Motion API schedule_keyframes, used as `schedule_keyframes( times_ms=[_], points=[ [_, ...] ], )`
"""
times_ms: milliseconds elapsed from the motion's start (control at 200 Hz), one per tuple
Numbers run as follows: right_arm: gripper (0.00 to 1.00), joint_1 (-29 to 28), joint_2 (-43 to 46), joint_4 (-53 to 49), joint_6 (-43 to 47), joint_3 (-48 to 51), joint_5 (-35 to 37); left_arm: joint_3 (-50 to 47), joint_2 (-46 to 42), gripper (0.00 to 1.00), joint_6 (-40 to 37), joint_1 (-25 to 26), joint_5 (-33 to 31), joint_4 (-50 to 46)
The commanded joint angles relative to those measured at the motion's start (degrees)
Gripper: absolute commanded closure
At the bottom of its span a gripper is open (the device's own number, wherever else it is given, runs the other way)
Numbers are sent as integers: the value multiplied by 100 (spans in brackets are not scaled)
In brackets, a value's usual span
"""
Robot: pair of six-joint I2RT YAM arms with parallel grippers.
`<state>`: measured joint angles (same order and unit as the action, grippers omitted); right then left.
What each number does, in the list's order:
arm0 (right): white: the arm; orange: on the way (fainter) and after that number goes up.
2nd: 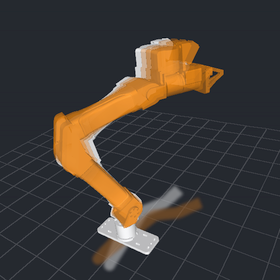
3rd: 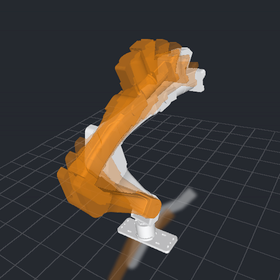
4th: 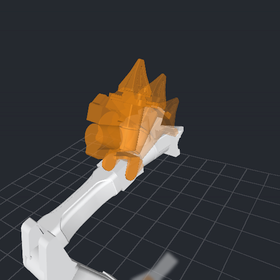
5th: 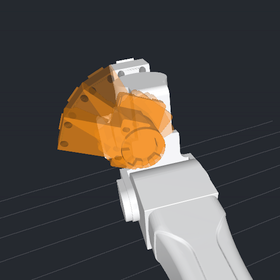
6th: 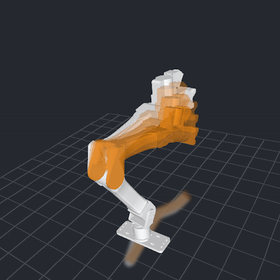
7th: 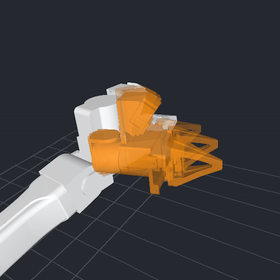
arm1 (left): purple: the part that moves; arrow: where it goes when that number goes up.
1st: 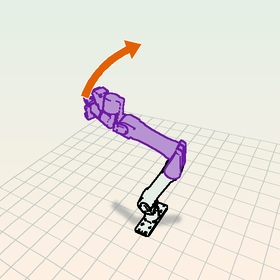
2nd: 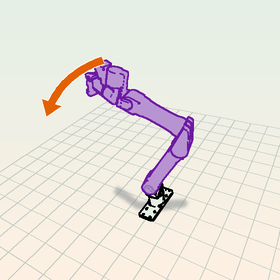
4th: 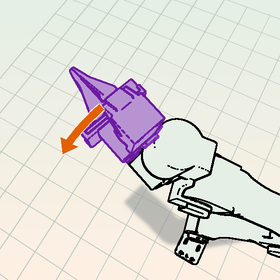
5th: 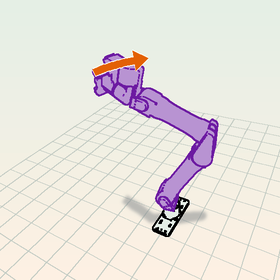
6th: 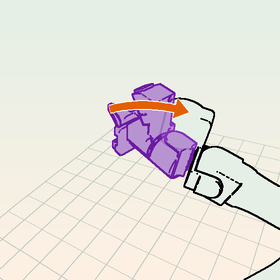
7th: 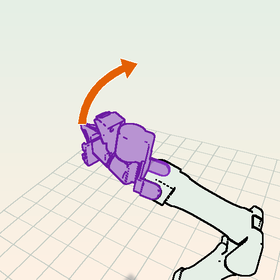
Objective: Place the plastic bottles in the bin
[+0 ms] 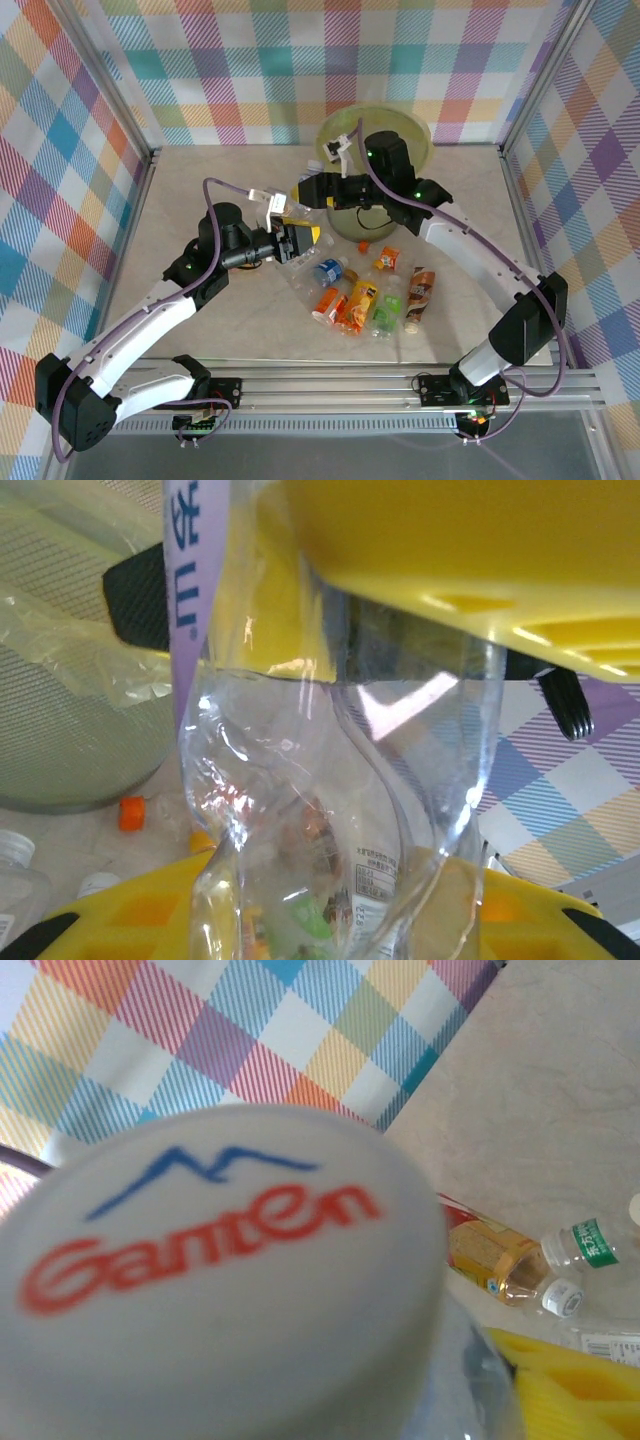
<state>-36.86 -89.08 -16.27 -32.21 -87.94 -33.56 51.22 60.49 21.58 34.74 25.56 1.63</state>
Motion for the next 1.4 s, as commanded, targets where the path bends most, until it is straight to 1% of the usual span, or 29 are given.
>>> schedule_keyframes(
  times_ms=[0, 60, 95, 130, 205, 255, 290, 305, 485, 640, 705, 865, 990, 1140, 1275, 1395],
  points=[
    [38, -40, -57, 113, 91, -213, -36, 154, -115, 60, -169, 68, 2, 117],
    [44, -40, -64, 76, 111, -243, 16, 152, -143, 56, -185, 67, -31, 79],
    [48, -40, -59, 51, 137, -258, 56, 144, -164, 52, -189, 68, -47, 44],
    [51, -40, -57, 9, 156, -280, 98, 149, -182, 44, -202, 67, -64, 10],
    [53, -40, -48, -74, 218, -335, 213, 135, -245, 27, -219, 67, -91, -68],
    [53, -40, -39, -157, 278, -384, 291, 125, -295, 14, -239, 70, -106, -114],
    [53, -45, -31, -227, 338, -440, 355, 111, -353, 2, -239, 69, -142, -156],
    [53, -41, -31, -276, 372, -468, 389, 103, -368, 0, -246, 72, -154, -169],
    [53, -32, -3, -909, 881, -1056, 1077, 30, -743, 0, -309, 72, -648, -564],
    [53, 28, -4, -1385, 1429, -1694, 2161, -174, -1180, 0, -326, 68, -1279, -793],
    [53, 120, -35, -1452, 1566, -1952, 2542, -254, -1336, 0, -353, 66, -1481, -859],
    [54, 524, -249, -1435, 1704, -2578, 3166, -285, -1468, 0, -425, 73, -1774, -1078],
    [54, 896, -647, -1478, 1702, -3114, 3355, -275, -1457, 0, -432, 73, -1905, -1172],
    [54, 1278, -1332, -1805, 1702, -3900, 3457, -271, -1444, 0, -433, 70, -2084, -1252],
    [54, 1461, -1996, -2080, 1769, -4491, 3470, -268, -1427, 0, -445, 68, -2205, -1294],
    [54, 1480, -2474, -2281, 1888, -4778, 3423, -257, -1402, 0, -453, 68, -2238, -1323]
  ],
)
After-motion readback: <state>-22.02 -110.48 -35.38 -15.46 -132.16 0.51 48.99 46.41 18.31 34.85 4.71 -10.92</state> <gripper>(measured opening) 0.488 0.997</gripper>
